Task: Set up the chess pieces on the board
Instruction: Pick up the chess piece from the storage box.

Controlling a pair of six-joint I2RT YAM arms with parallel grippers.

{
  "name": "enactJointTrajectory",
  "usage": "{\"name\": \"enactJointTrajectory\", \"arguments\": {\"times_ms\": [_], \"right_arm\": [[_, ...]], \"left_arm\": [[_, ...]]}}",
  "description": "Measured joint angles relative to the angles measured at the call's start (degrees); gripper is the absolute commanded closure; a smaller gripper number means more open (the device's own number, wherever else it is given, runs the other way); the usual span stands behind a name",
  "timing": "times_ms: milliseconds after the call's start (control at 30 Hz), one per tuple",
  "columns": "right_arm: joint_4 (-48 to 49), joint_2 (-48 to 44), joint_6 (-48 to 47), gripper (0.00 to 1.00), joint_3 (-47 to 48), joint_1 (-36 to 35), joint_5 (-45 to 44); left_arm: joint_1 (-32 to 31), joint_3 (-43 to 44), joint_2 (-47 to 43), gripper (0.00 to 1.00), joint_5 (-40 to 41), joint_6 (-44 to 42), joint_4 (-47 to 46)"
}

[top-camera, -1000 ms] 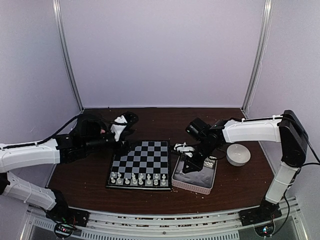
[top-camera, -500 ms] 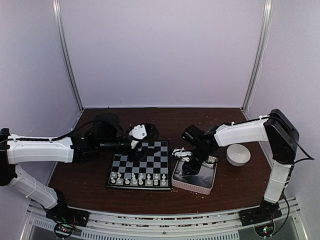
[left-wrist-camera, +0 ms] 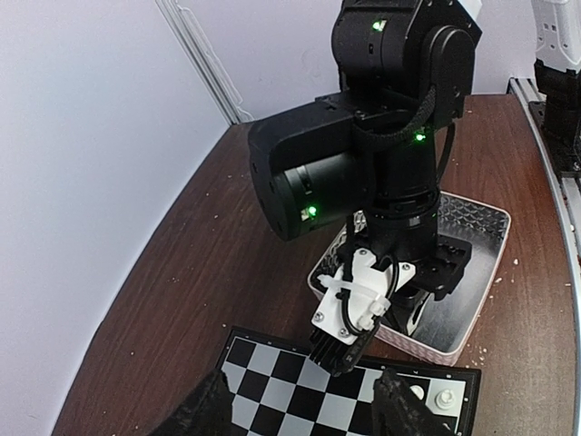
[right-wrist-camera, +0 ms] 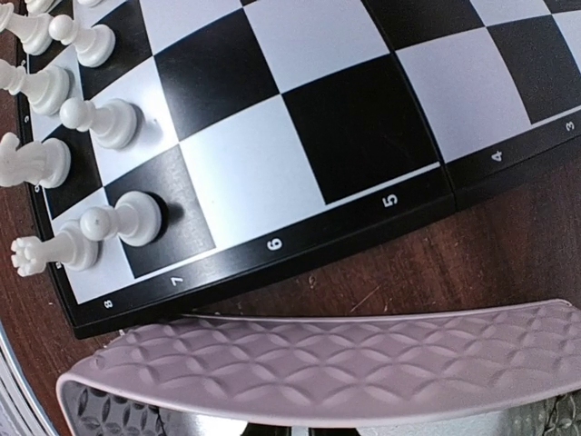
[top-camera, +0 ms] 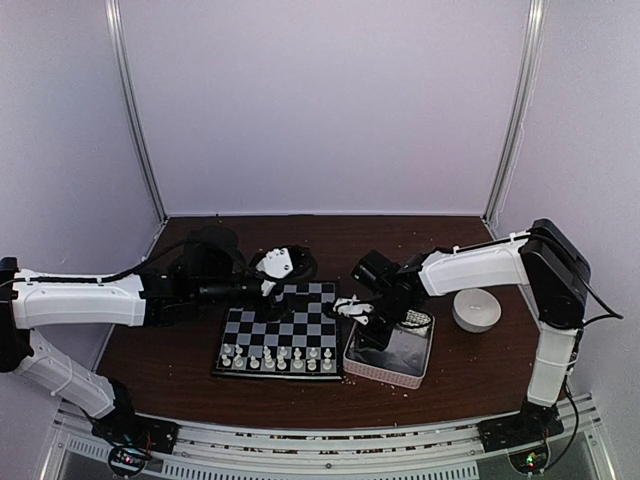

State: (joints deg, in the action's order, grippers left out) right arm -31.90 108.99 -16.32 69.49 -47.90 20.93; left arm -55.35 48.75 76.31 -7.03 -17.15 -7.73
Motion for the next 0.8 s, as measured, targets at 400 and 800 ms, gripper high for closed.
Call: {"name": "enactJointTrajectory", "arguments": {"times_ms": [400,800], "right_arm": [[-3.3,-5.3,-1.2,0.98,-3.3,2.7,2.7],[-8.2,-9.6,-3.4,0.97,-2.1,4.9,17.1]], "left_arm": [[0.0,-1.2,1.2,0.50,-3.9,-2.1,-1.3],[-2.7,3.0,16.5,0.54,-15.4,-15.8,-4.0]]}}
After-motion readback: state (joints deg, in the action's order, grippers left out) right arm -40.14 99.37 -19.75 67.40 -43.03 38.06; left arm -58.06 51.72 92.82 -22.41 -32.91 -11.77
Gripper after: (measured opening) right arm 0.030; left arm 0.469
